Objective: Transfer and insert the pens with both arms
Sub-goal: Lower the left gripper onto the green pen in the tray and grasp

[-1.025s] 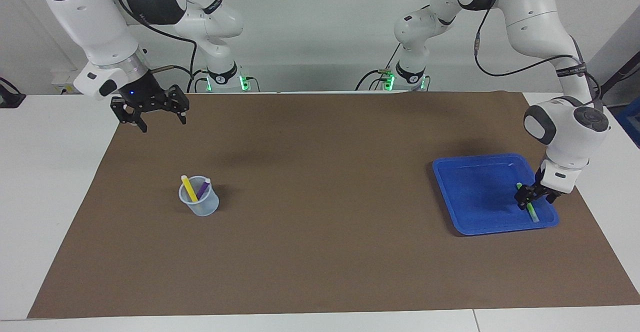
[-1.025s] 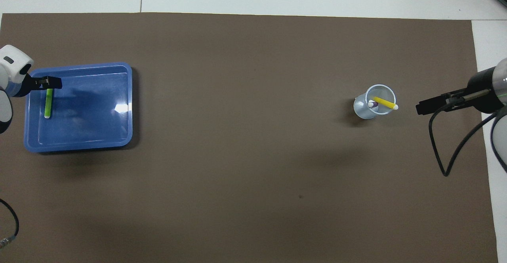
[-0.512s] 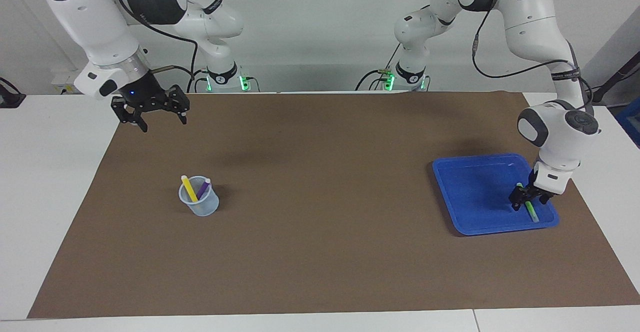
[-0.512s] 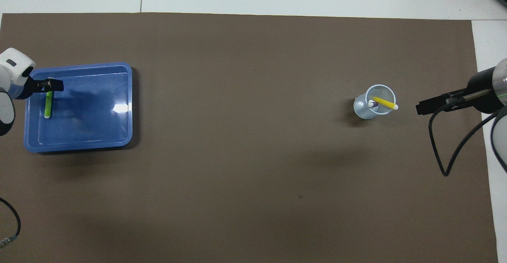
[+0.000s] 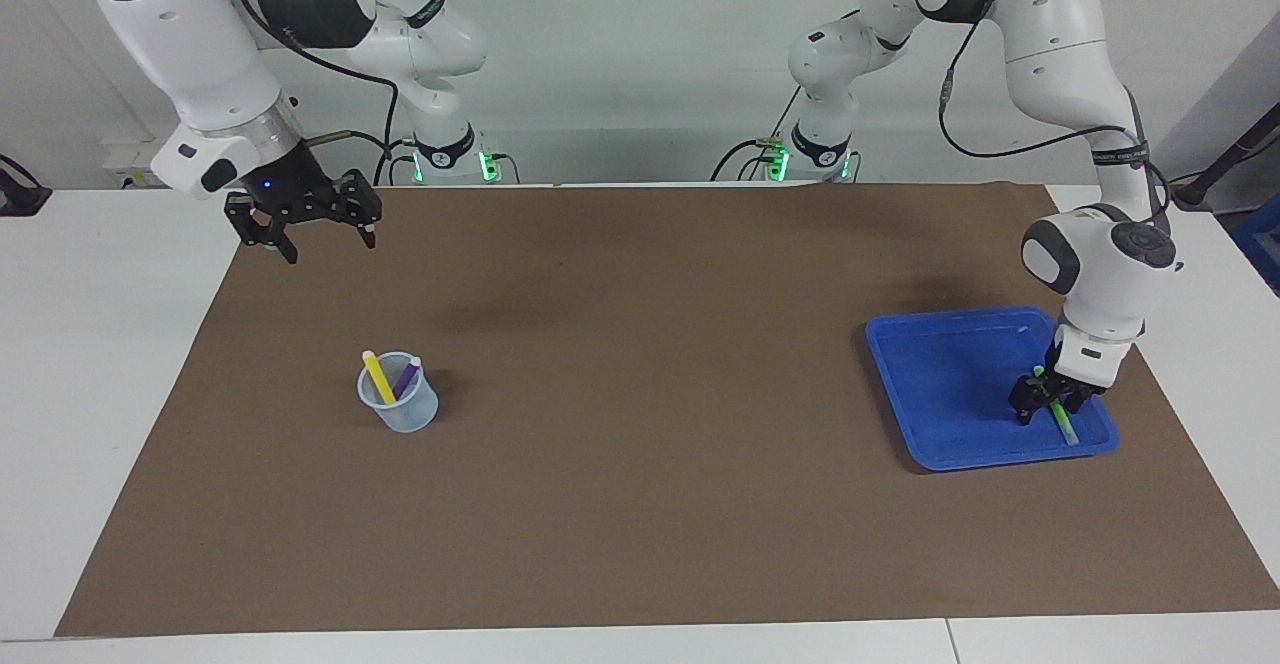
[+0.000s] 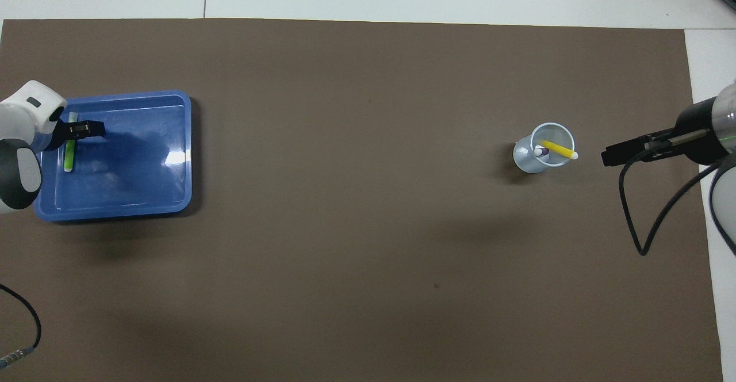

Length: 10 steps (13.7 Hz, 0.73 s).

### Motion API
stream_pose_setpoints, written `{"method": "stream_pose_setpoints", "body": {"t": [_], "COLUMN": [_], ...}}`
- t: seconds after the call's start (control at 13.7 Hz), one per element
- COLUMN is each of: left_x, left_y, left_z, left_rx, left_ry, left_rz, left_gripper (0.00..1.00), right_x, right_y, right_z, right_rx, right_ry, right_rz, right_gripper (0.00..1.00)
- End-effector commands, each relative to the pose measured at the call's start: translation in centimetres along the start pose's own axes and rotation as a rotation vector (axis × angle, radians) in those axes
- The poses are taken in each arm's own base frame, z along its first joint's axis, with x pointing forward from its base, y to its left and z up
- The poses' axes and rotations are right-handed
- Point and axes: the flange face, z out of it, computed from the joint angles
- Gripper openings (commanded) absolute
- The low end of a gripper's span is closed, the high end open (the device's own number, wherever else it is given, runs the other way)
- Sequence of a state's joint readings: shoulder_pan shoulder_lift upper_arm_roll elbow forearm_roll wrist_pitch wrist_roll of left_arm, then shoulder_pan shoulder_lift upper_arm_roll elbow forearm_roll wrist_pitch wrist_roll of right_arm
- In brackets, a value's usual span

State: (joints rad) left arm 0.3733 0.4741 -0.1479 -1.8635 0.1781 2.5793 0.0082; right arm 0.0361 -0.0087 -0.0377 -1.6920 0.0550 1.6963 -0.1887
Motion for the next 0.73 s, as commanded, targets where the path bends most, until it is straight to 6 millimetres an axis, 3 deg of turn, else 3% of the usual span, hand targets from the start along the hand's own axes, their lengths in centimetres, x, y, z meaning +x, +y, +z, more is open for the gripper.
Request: {"method": "stream_pose_setpoints", "body": {"t": [0.0, 0.44, 0.66], "left_x": [-0.75, -0.82, -0.8], "left_y": [0.04, 0.22, 0.52], "left_z": [0.09, 0.03, 0.04], "left_rx": [0.006, 0.006, 0.006], "left_ry": [0.0, -0.012, -0.013], "left_rz": [-0.005, -0.004, -0.044], "left_gripper": [0.57, 0.02, 0.0], "right_x": [-0.23, -0.26, -0.29], "right_y": [-0.4, -0.32, -0.15], "right_z": [-0.58, -0.57, -0.58], "right_rx": [-0.019, -0.019, -0.019], "right_ry": [-0.011, -0.012, -0.012], "right_rz": [0.009, 0.011, 0.014], "right_gripper": [1.0, 1.0, 1.0]}}
